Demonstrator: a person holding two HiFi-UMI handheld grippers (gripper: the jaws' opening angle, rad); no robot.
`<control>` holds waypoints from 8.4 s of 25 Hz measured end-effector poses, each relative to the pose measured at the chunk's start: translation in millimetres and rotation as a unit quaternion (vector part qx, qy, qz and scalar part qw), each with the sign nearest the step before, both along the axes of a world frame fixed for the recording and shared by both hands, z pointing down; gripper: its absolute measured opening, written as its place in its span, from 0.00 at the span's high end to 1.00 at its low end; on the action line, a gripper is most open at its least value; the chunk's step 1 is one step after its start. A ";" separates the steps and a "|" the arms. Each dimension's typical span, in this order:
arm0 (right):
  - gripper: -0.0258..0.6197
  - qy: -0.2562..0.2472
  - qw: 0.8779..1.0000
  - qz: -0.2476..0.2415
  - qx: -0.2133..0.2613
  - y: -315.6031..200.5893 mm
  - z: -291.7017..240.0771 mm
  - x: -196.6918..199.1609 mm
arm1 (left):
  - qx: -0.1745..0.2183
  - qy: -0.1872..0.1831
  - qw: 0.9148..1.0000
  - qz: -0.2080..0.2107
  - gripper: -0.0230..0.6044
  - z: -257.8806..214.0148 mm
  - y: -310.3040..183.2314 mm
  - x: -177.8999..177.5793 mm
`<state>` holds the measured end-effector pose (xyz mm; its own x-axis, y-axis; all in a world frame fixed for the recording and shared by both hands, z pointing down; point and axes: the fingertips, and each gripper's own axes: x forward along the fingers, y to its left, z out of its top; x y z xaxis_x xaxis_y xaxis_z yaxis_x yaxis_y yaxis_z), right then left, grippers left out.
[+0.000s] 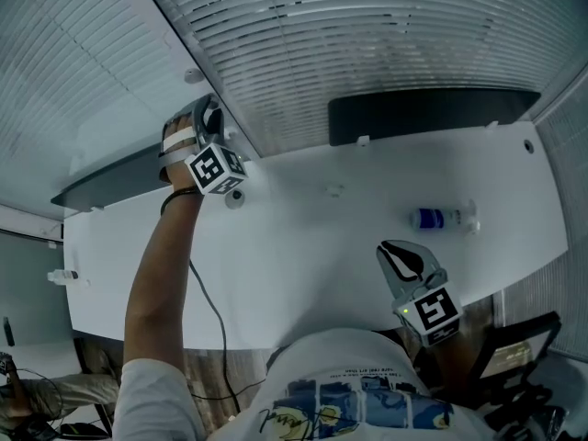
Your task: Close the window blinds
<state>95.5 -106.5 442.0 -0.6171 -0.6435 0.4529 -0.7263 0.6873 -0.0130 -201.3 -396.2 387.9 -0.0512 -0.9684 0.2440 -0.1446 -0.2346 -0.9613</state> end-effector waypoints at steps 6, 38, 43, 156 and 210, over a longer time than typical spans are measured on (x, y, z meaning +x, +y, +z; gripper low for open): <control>0.93 0.019 1.000 -0.003 0.011 -1.2 2.1 3.4 | -0.002 -0.085 0.996 0.021 0.75 10.1 -4.5 -0.9; 0.93 0.011 1.000 0.000 -0.002 -1.7 0.0 -1.8 | 0.043 0.581 0.803 -0.126 0.76 -14.1 -2.3 -21.8; 0.93 -0.002 1.000 0.000 -0.003 -1.9 1.4 -1.6 | 0.036 0.676 0.723 -0.134 0.76 -14.9 -1.4 -24.7; 0.93 0.033 0.999 -0.007 0.000 4.3 8.0 -2.0 | 0.014 0.672 0.733 -0.104 0.70 -12.5 25.6 -25.0; 0.94 0.005 0.995 0.029 0.100 217.3 -82.8 -138.1 | -0.257 0.614 0.723 0.187 0.96 -33.9 523.4 30.7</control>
<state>-42.6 110.8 359.1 -0.5719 -0.7559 0.3186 -0.7646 0.6319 0.1267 -170.5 127.2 354.1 0.7512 -0.6241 0.2150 -0.6487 -0.7582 0.0657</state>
